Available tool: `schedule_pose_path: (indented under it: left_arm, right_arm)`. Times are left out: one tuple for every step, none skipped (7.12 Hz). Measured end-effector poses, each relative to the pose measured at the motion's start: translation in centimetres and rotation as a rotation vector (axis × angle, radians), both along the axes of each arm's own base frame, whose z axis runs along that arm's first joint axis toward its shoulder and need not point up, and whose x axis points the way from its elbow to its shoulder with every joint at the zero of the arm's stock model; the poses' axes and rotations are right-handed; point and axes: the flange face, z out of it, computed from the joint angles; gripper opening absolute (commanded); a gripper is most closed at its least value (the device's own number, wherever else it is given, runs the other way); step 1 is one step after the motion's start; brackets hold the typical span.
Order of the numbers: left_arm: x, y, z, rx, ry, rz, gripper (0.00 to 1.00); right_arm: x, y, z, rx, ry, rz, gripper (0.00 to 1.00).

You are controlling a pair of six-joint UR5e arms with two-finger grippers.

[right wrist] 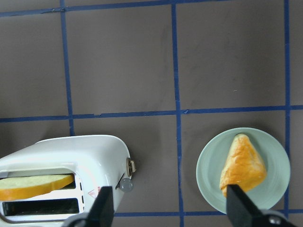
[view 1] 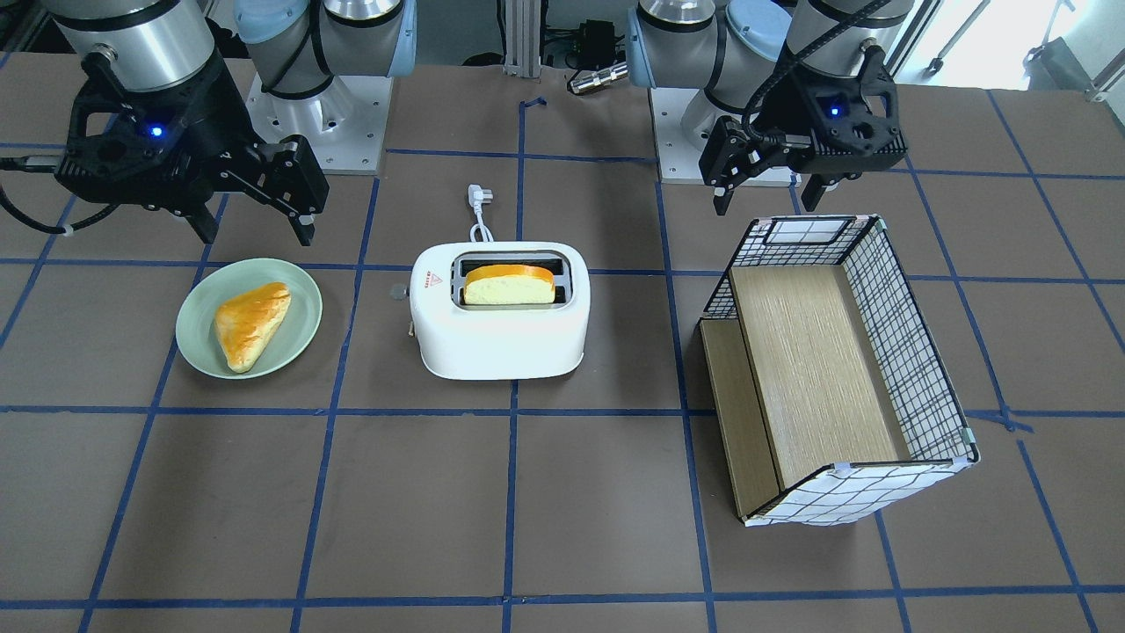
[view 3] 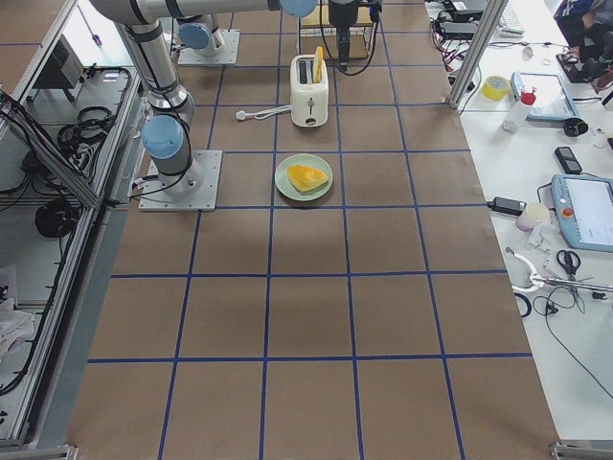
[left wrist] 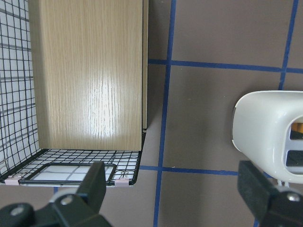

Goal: Press toaster with right arm

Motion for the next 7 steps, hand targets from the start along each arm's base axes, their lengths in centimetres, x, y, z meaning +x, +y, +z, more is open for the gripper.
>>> schedule_pose_path:
  left_arm:
    - [0.0, 0.0, 0.0, 0.000, 0.000, 0.000, 1.00]
    - [0.0, 0.0, 0.0, 0.000, 0.001, 0.000, 1.00]
    - [0.0, 0.0, 0.0, 0.000, 0.000, 0.000, 1.00]
    - [0.0, 0.0, 0.0, 0.000, 0.000, 0.000, 1.00]
    - [0.0, 0.0, 0.0, 0.000, 0.000, 0.000, 1.00]
    - [0.0, 0.0, 0.0, 0.000, 0.000, 0.000, 1.00]
    - [0.0, 0.0, 0.0, 0.000, 0.000, 0.000, 1.00]
  right_arm:
    - [-0.1, 0.1, -0.5, 0.039, -0.065, -0.013, 0.00]
    - [-0.6, 0.1, -0.9, 0.077, -0.139, -0.036, 0.00]
    - [-1.4, -0.1, -1.6, 0.104, -0.216, -0.051, 0.00]
    - [-2.2, -0.1, -3.1, 0.126, -0.282, -0.029, 0.00]
    - [-2.9, 0.1, -5.4, 0.140, -0.346, 0.017, 0.00]
    - [-3.2, 0.3, -7.6, 0.142, -0.431, 0.059, 0.00]
    - [-3.9, 0.6, -9.9, 0.141, -0.514, 0.093, 0.00]
